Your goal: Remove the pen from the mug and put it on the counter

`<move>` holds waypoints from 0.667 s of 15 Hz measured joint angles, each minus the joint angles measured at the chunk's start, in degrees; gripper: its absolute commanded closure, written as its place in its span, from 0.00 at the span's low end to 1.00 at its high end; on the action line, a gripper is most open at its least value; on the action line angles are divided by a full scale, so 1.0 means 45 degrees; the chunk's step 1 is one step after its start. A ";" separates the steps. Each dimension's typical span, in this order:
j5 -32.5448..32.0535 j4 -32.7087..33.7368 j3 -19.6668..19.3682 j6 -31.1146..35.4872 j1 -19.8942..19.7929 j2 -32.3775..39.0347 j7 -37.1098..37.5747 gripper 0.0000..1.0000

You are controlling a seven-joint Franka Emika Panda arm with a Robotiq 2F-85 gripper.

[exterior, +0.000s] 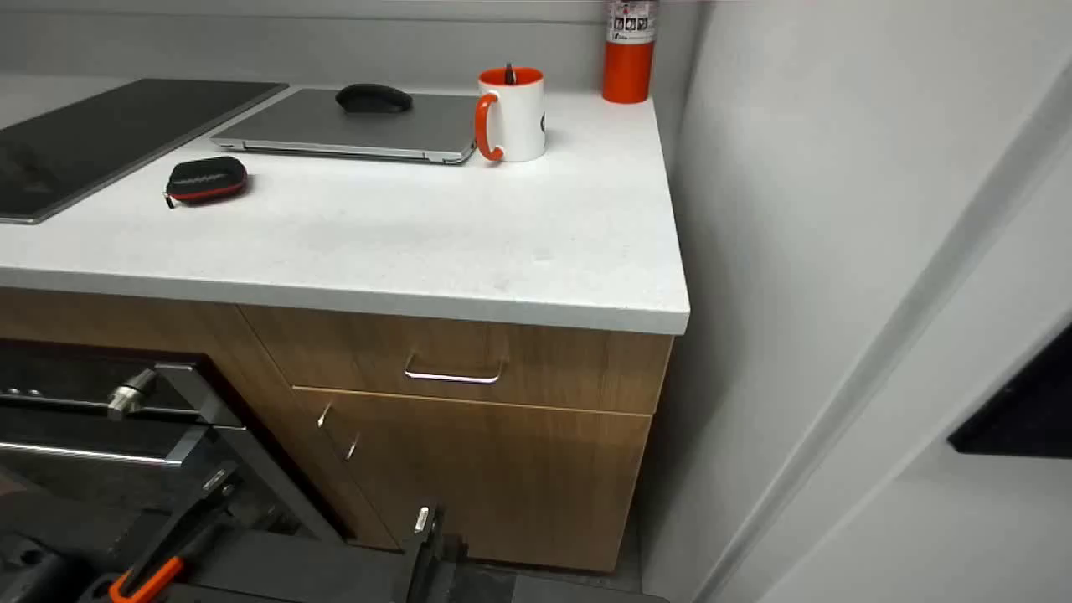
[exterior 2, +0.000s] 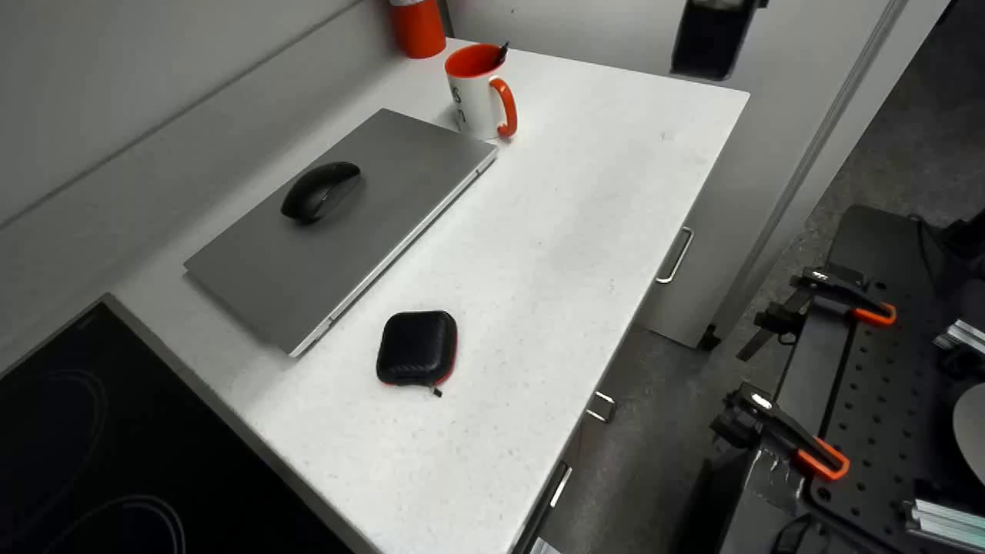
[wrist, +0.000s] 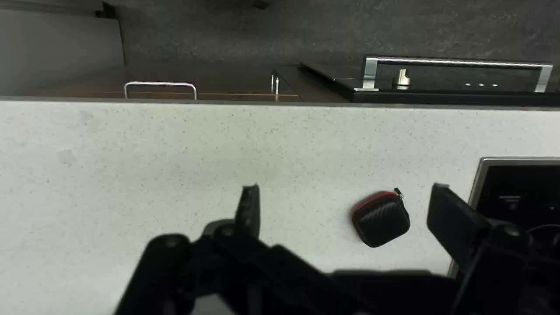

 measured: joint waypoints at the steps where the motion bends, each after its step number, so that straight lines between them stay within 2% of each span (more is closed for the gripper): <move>1: 0.0000 -0.0008 0.0000 0.0000 0.0000 0.0018 0.0000 0.00; 7: -0.0003 0.0000 0.0000 0.0239 -0.0070 0.0182 0.0028 0.00; 10: -0.0038 0.0178 -0.0060 0.1528 -0.0478 0.1129 0.0332 0.00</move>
